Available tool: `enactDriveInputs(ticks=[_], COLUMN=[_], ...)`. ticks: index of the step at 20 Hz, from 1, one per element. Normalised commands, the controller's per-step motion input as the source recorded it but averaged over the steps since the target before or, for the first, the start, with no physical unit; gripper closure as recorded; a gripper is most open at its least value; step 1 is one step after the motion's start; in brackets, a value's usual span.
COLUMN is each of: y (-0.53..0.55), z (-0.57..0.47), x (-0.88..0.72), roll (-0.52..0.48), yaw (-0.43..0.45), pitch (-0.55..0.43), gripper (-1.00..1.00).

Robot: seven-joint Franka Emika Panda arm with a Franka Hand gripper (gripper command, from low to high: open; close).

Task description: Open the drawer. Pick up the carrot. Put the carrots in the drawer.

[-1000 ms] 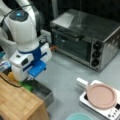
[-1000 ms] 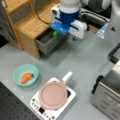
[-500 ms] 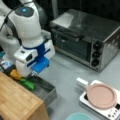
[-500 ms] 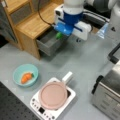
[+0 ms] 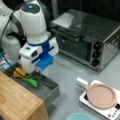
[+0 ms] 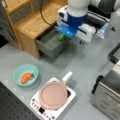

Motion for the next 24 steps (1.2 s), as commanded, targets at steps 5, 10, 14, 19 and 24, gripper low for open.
enactDriveInputs(ticks=[5,10,14,19,24], y=[0.27,0.26,0.18,-0.12,-0.4], z=[0.02,0.02,0.01,0.06,0.28], x=[0.1,0.12,0.12,0.15,0.2], roll=[0.116,0.109,0.086,0.026,-0.014], yaw=[-0.173,-0.193,-0.166,-0.066,0.012], pitch=[-0.01,-0.01,-0.011,0.01,0.065], gripper=[-1.0,-1.0,-1.0,-1.0,-1.0])
